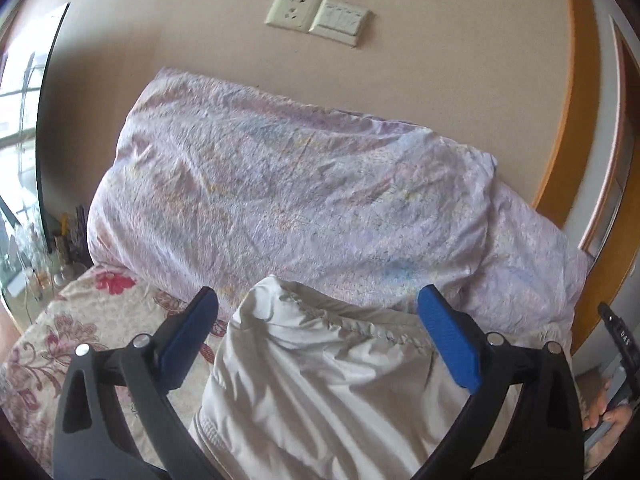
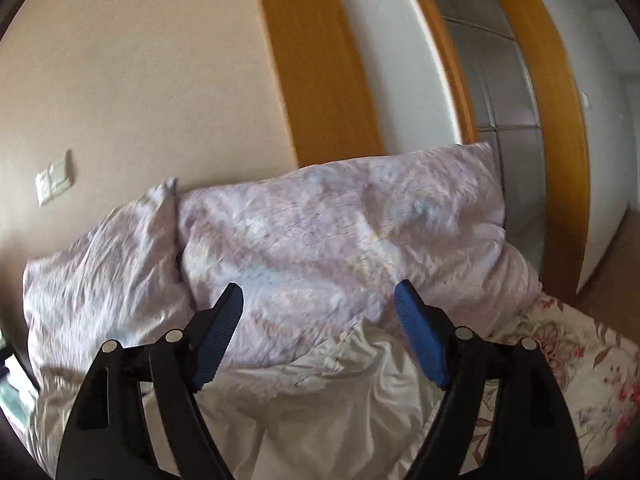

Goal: Fold large clothes
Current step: 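Release the hem onto the collar and press the fold flat with both tools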

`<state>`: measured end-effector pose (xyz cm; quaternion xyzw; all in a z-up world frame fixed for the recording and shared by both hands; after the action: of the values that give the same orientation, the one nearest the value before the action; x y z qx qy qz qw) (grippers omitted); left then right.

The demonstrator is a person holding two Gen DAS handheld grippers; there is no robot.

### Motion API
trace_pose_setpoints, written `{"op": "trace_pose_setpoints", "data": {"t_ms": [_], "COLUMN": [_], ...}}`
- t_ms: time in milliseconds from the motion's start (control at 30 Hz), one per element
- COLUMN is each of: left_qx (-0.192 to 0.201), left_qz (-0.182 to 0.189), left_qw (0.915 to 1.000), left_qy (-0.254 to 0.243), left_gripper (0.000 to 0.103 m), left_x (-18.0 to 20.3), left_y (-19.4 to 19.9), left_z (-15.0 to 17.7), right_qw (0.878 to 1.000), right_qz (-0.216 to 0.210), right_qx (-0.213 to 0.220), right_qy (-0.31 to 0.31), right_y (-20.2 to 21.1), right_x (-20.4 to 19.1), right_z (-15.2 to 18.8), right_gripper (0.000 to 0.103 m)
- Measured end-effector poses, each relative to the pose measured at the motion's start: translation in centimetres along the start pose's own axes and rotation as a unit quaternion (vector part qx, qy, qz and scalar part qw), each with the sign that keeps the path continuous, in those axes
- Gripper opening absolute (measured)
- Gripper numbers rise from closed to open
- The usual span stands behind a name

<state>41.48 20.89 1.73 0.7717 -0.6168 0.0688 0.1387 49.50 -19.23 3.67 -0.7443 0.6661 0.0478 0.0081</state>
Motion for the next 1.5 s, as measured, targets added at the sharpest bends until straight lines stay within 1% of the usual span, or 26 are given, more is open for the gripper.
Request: {"op": "trace_pose_setpoints", "data": {"t_ms": [67, 133, 167, 200, 300, 367, 400, 500, 533, 600, 667, 800, 900, 1100, 1300, 1433, 1467, 1500], "left_qx": [0.007, 0.004, -0.001, -0.005, -0.024, -0.034, -0.041, -0.076, -0.092, -0.115, -0.124, -0.129, -0.126, -0.109, -0.135, -0.150, -0.149, -0.140], "left_qz": [0.013, 0.027, 0.038, 0.046, 0.059, 0.049, 0.041, -0.005, -0.014, -0.022, -0.032, -0.044, -0.049, -0.059, -0.053, -0.056, -0.050, -0.041], "left_qw": [0.9993, 0.9978, 0.9969, 0.9961, 0.9939, 0.9925, 0.9915, 0.9883, 0.9882, 0.9885, 0.9871, 0.9835, 0.9831, 0.9844, 0.9833, 0.9793, 0.9800, 0.9822], "left_qy": [-0.035, -0.060, -0.068, -0.075, -0.090, -0.107, -0.116, -0.132, -0.122, -0.095, -0.097, -0.120, -0.123, -0.125, -0.109, -0.124, -0.122, -0.119], "left_gripper": [0.100, 0.100, 0.100, 0.100, 0.100, 0.100, 0.100, 0.100, 0.100, 0.101, 0.101, 0.101, 0.101, 0.101, 0.101, 0.101, 0.101, 0.101], "left_x": [2.2, 4.3, 5.3, 6.1, 7.7, 8.1, 8.0, 6.7, 6.0, 5.1, 4.7, 4.9, 4.8, 4.5, 4.0, 4.0, 4.0, 4.0], "left_y": [1.2, 1.9, 2.2, 2.3, 1.8, 0.8, 0.1, -2.5, -3.2, -4.5, -5.5, -6.8, -7.5, -8.2, -9.0, -7.7, -7.0, -6.2], "left_z": [0.6, 1.7, 2.3, 2.9, 4.9, 6.2, 6.9, 9.3, 10.2, 11.3, 11.8, 13.0, 13.8, 15.3, 16.3, 15.7, 15.2, 14.3], "right_qw": [0.998, 0.994, 0.992, 0.990, 0.984, 0.981, 0.980, 0.972, 0.969, 0.966, 0.962, 0.959, 0.960, 0.964, 0.961, 0.953, 0.954, 0.960], "right_qz": [-0.046, -0.079, -0.094, -0.103, -0.122, -0.117, -0.108, -0.077, -0.072, -0.065, -0.057, -0.049, -0.051, -0.053, -0.051, -0.054, -0.061, -0.066], "right_qx": [-0.028, -0.053, -0.067, -0.079, -0.106, -0.122, -0.132, -0.184, -0.203, -0.222, -0.231, -0.241, -0.241, -0.234, -0.247, -0.274, -0.272, -0.253], "right_qy": [0.033, 0.053, 0.057, 0.062, 0.078, 0.096, 0.103, 0.123, 0.124, 0.120, 0.131, 0.141, 0.130, 0.116, 0.115, 0.117, 0.106, 0.097], "right_y": [0.4, 0.8, 0.8, 0.8, 0.5, 0.3, -0.2, -1.8, -2.4, -3.2, -3.8, -4.8, -5.2, -5.7, -6.0, -5.3, -4.9, -4.2], "right_x": [-2.9, -5.2, -6.2, -6.9, -8.8, -9.5, -9.6, -9.2, -9.0, -8.8, -8.9, -9.0, -8.9, -8.9, -8.9, -9.0, -8.8, -8.5], "right_z": [1.9, 3.7, 4.6, 5.5, 7.7, 9.0, 9.9, 13.5, 14.8, 16.2, 17.0, 18.4, 19.2, 20.3, 21.1, 20.3, 19.3, 17.6], "right_gripper": [0.079, 0.078, 0.075, 0.072, 0.070, 0.070, 0.070, 0.070, 0.071, 0.072, 0.073, 0.076, 0.078, 0.080, 0.081, 0.081, 0.081, 0.081]}}
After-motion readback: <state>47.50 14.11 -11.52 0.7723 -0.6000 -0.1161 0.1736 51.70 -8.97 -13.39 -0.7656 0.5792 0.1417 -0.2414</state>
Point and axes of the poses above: each gripper's, at about its wrist camera, not at the fingertips, and y roughly against the way its jaws point, x to its right, z to its underside, the point moved 10 cm from there along -y, roughly the way its jaws point, and after that the axes turned 15 degrees about x, right-handed, at the moved point
